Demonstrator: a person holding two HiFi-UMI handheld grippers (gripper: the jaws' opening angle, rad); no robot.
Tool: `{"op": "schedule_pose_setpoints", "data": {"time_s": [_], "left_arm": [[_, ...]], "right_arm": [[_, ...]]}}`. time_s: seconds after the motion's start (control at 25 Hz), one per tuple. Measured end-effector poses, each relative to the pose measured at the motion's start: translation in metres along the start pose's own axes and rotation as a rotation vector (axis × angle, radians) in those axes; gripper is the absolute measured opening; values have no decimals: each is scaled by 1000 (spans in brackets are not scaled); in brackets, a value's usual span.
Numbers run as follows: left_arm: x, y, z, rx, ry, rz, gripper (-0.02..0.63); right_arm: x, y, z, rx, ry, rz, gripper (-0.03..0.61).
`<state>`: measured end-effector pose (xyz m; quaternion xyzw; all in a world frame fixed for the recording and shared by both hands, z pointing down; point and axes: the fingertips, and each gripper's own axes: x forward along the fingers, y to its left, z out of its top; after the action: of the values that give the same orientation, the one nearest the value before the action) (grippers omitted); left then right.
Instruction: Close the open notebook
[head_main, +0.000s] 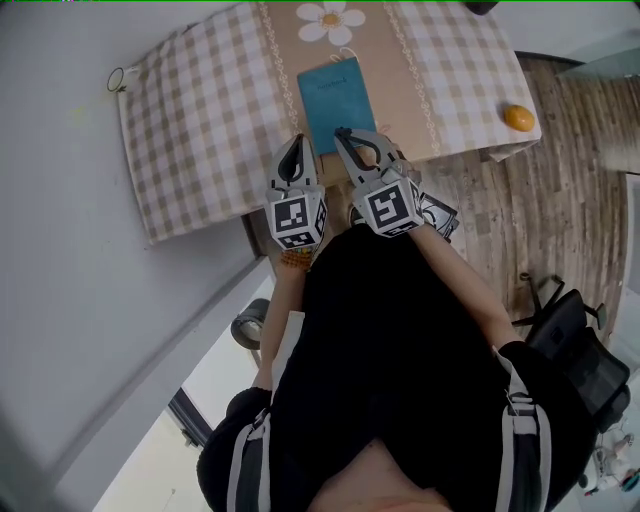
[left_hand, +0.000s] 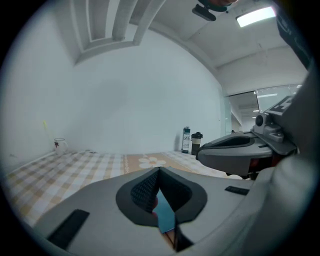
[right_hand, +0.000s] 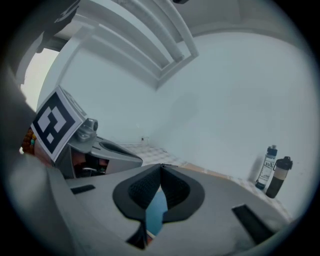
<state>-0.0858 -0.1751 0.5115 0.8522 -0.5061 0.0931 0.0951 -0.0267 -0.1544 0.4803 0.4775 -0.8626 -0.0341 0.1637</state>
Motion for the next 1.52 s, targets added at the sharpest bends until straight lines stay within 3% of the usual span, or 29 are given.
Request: {"op": "schedule_pose_setpoints", "data": {"time_s": [0.28, 0.52, 1.52], "left_arm": [[-40, -7, 20, 39, -89, 51, 9], [-49, -10, 39, 117, -167, 14, 9], [-92, -39, 22, 143, -218, -3, 9]], "right_arm": [[-25, 25, 31, -37, -121, -11, 2], [-32, 27, 45, -20, -170, -68, 2], [-62, 55, 22, 55, -173, -70, 0]]}}
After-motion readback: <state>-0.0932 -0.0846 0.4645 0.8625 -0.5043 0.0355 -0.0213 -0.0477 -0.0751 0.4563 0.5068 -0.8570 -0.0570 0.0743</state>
